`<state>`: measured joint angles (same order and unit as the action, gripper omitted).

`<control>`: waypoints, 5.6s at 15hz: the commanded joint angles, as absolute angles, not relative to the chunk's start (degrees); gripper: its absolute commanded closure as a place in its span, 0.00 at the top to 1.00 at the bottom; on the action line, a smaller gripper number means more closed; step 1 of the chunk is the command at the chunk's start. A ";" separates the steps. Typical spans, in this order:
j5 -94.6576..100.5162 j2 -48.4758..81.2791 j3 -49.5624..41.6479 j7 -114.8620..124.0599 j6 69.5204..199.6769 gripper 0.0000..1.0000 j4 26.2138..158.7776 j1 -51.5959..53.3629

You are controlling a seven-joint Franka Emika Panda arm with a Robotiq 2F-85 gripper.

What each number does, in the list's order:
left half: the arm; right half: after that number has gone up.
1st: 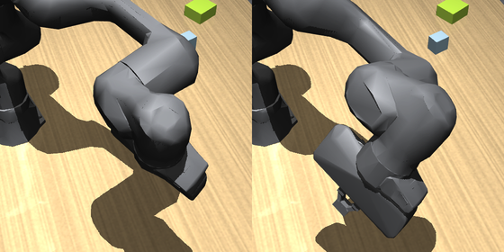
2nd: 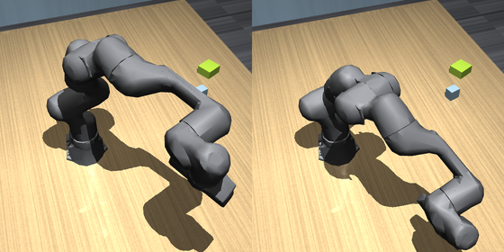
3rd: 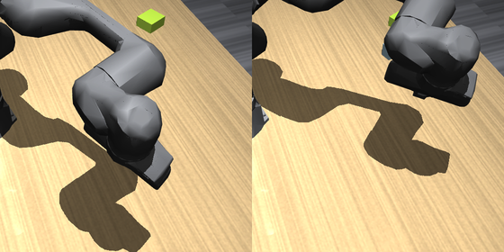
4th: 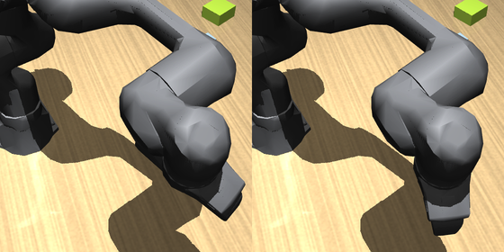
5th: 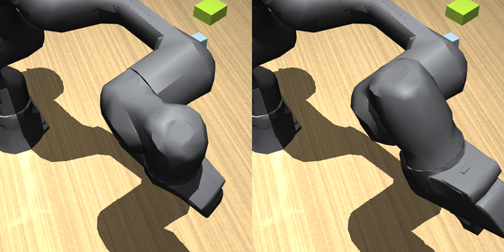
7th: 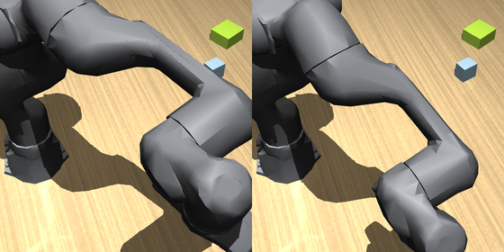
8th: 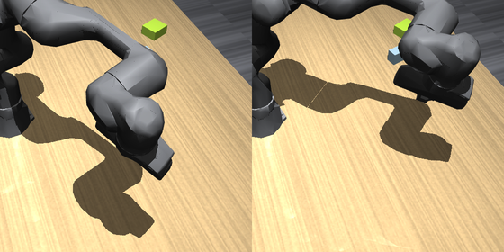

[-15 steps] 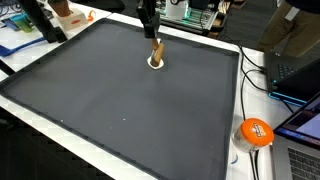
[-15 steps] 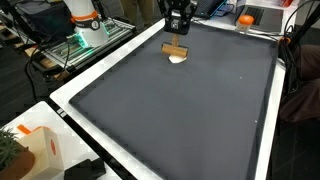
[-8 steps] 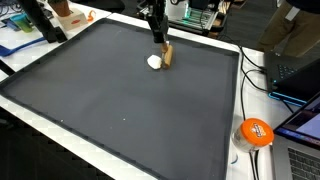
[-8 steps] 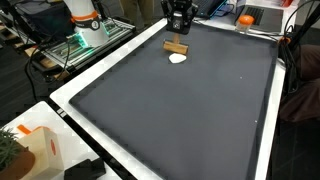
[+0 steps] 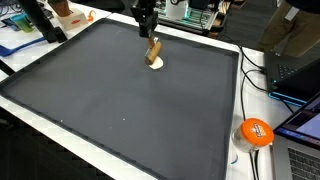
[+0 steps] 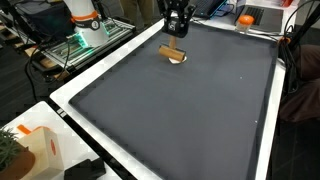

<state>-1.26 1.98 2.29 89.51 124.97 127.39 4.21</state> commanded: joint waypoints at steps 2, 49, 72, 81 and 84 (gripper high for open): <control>7.45 3.16 0.83 94.09 125.68 0.22 129.15 2.82; 6.01 -22.04 14.16 36.15 141.58 0.22 144.44 2.78; 17.40 -18.53 19.76 48.40 153.46 0.22 152.14 -2.83; 13.69 -17.55 16.92 46.06 152.55 0.22 150.34 0.16; 8.61 -17.35 15.01 40.62 145.08 0.22 145.89 2.13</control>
